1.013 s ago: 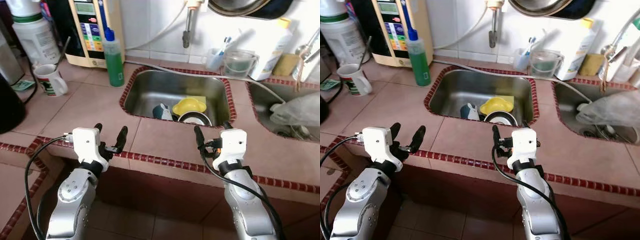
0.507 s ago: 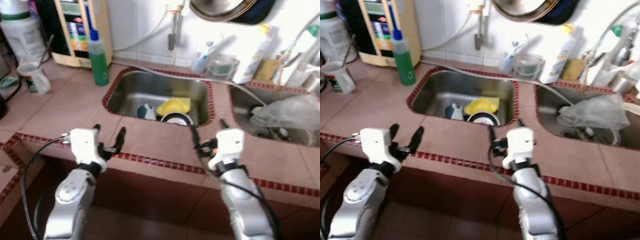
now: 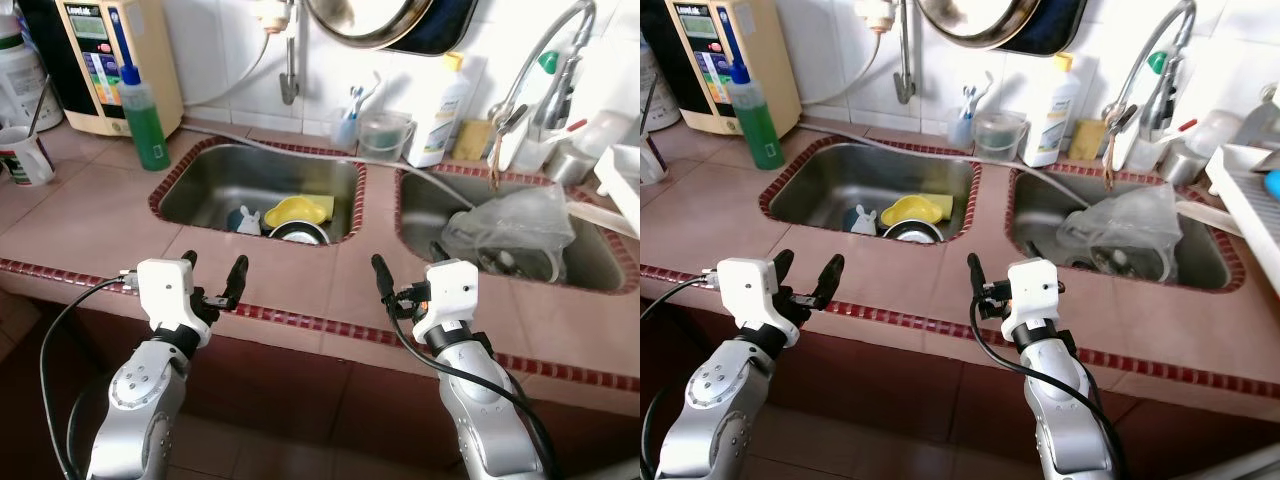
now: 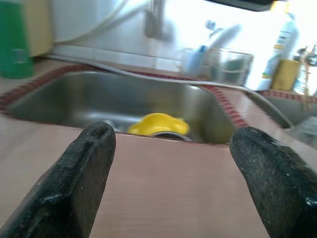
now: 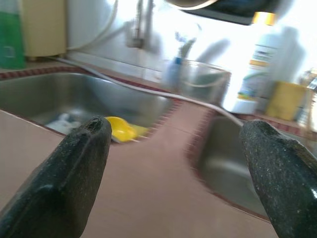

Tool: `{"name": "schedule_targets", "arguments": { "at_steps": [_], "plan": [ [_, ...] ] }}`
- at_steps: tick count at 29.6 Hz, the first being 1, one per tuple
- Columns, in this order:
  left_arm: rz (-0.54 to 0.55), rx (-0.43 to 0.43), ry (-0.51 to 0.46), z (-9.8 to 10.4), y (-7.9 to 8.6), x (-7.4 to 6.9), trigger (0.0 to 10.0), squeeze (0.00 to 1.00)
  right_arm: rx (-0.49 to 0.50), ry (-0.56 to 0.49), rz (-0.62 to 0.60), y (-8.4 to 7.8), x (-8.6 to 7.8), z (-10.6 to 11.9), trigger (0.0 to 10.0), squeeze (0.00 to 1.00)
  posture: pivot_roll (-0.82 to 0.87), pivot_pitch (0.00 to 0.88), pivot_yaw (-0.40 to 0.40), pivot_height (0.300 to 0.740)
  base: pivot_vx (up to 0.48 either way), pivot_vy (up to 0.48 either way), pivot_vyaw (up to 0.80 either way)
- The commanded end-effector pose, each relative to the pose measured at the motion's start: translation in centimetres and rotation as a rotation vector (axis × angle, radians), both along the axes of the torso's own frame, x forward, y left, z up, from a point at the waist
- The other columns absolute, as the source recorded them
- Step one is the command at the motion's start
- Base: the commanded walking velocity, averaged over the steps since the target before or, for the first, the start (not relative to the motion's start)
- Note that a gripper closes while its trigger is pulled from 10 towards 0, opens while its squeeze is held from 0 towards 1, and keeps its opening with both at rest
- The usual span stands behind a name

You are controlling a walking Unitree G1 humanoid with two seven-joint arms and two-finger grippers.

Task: Kitchen organization

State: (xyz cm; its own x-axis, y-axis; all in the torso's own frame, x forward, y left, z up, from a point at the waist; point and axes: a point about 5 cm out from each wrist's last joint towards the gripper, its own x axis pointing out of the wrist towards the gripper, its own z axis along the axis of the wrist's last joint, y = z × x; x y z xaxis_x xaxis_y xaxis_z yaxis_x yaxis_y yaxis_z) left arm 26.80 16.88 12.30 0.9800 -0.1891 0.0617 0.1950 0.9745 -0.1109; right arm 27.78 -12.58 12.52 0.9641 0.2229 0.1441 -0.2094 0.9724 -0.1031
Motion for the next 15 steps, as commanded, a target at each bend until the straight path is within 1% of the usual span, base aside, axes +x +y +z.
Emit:
{"name": "schedule_targets", "arguments": {
  "at_steps": [1, 9, 13, 15],
  "plan": [
    [-0.024, -0.014, -0.014, 0.39, -0.87, 0.10, 10.0, 0.00, -0.014, 0.004, -0.018, -0.83, -0.02, -0.12, 10.0, 0.00, 0.01, 0.012, -0.004, 0.740, 0.000, -0.480, 0.00],
    [-0.030, -0.018, -0.016, 0.38, -0.95, 0.11, 10.0, 0.00, -0.018, 0.003, -0.009, -0.70, 0.00, -0.10, 10.0, 0.00, 0.01, 0.006, -0.006, 0.740, 0.000, -0.462, 0.00],
    [-0.034, -0.048, -0.011, 0.28, -1.09, 0.05, 10.0, 0.00, -0.026, 0.003, 0.001, -0.66, -0.04, -0.16, 10.0, 0.00, 0.01, 0.000, -0.011, 0.740, 0.000, 0.000, 0.00],
    [-0.054, -0.076, -0.013, 0.29, -1.28, -0.07, 10.0, 0.00, -0.033, 0.005, 0.006, -0.67, -0.11, -0.29, 10.0, 0.00, 0.01, 0.000, -0.013, 0.740, 0.000, 0.000, 0.00]
  ]
}}
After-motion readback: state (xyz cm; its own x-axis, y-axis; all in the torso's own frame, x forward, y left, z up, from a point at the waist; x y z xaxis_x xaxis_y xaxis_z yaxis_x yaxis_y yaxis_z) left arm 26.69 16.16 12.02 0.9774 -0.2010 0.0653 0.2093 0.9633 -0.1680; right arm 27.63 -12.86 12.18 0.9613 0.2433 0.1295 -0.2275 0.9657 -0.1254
